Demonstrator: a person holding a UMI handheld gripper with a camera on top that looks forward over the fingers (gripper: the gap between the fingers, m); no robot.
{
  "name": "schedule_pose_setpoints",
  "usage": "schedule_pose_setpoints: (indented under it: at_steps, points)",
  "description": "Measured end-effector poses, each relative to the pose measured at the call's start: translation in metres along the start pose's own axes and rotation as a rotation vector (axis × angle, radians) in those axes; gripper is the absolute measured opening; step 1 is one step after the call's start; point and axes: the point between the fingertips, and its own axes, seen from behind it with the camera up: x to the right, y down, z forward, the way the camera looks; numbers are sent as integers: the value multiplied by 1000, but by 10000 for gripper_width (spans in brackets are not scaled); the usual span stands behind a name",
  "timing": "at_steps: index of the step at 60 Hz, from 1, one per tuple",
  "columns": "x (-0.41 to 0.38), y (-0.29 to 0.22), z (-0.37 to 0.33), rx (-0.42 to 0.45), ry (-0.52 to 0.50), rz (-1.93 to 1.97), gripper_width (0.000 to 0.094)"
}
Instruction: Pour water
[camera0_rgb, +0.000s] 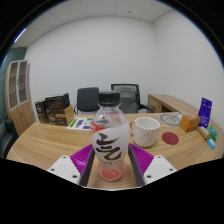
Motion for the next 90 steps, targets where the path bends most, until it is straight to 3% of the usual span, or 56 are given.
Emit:
schedule_pose_setpoints:
  at_steps: [3,17,29,45,50,58,70,81,90]
  points:
    - [-1,-2,7,16,5,4,514]
    - [-8,-4,14,42,7,-39,304]
    - [-30,-48,11,78,-59,22,302]
    - [-51,-190,17,187,-395,885,301]
    - [-44,-205,33,184,-467,1148,300]
    - [-18,-202,47,138,-564,1599,299]
    - [-7,-163,79,53,-613,1988,300]
    - [-1,-150,73,14,-599,1966,299]
    - [3,-167,60,-18,-594,1806,300]
